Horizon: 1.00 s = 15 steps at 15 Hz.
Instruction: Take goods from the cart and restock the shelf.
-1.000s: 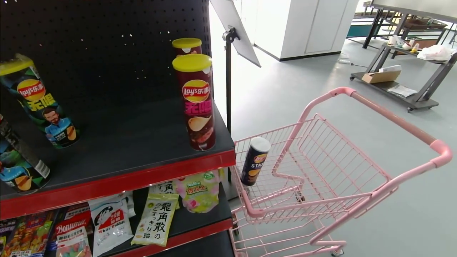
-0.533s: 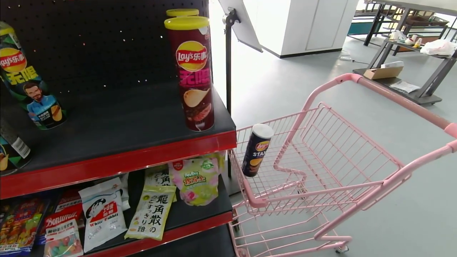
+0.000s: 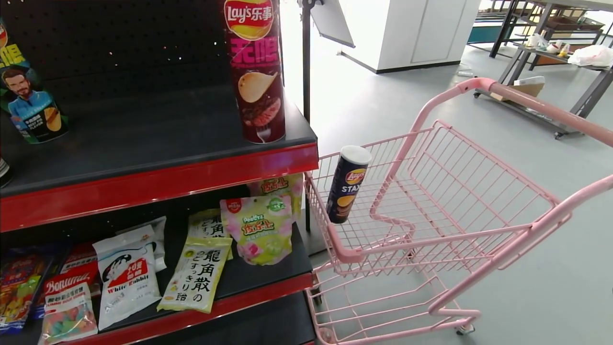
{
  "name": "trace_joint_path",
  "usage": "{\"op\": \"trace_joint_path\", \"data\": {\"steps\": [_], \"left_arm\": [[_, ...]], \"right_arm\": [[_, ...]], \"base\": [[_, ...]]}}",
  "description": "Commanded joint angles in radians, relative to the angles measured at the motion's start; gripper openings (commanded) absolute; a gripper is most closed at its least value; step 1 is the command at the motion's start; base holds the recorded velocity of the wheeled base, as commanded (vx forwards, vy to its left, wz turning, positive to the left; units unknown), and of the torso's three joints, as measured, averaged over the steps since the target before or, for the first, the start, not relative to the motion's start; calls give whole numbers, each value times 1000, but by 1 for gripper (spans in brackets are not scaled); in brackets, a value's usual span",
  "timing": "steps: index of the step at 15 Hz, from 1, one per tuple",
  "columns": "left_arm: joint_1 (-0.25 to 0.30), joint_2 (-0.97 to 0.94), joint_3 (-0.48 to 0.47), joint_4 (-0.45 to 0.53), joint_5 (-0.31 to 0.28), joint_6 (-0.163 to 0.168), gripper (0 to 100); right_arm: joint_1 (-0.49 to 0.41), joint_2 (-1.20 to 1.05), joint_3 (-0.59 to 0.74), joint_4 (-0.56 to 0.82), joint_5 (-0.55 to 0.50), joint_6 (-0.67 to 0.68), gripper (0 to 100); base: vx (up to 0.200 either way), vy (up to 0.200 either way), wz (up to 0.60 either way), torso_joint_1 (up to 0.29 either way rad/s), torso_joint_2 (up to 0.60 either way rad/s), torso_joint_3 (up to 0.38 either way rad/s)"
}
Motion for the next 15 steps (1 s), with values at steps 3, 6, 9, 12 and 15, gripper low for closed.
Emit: {"op": "trace_joint_path", "data": {"steps": [3,6,9,12,15], "left_arm": [[-1,16,3,-1,-4,-4,100],[-1,95,-58,-8,-11,-68,100],[1,103,-61,-8,-7,-106,100],[1,103,-60,-6,-6,-113,100],[1,123,-61,-6,-6,-111,100]], "right_arm": [[294,626,-419,-139,60,82,100],[472,934,-392,-435,22,105,100],[509,1146,-386,-533,26,171,100],[508,1322,-439,-666,31,178,100],[523,1391,-502,-694,34,217,100]], "base": [[0,0,0,-6,22,20],[0,0,0,0,0,0],[0,0,0,0,0,0],[0,0,0,0,0,0],[0,0,0,0,0,0]]}}
